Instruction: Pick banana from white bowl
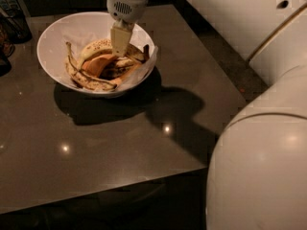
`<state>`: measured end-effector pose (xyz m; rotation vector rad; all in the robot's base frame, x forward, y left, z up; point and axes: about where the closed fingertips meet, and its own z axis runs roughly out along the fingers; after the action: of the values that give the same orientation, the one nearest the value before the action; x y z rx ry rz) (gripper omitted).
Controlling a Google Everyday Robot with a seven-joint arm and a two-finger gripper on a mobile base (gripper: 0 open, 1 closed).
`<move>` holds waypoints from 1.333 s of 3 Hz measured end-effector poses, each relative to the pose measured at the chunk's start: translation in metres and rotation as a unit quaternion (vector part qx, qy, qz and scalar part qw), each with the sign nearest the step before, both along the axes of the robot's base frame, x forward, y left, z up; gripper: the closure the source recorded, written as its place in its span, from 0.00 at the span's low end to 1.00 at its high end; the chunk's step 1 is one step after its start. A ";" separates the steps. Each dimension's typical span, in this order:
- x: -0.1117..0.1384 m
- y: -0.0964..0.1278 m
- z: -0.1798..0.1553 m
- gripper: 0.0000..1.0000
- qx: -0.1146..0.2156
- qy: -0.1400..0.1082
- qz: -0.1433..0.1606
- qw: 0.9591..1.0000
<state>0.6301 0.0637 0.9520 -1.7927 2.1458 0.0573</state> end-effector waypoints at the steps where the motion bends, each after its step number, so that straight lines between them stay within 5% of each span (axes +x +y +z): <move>1: -0.024 -0.011 0.018 1.00 0.037 0.001 -0.001 0.999; 2: -0.045 -0.036 0.032 1.00 0.077 0.004 -0.016 0.997; 4: -0.062 -0.050 0.041 1.00 0.098 -0.001 -0.017 0.995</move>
Offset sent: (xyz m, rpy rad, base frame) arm -0.0685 -0.0657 0.0490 0.2335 0.0168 -0.0638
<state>0.5679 0.0138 0.9925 -1.6437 2.0891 0.2472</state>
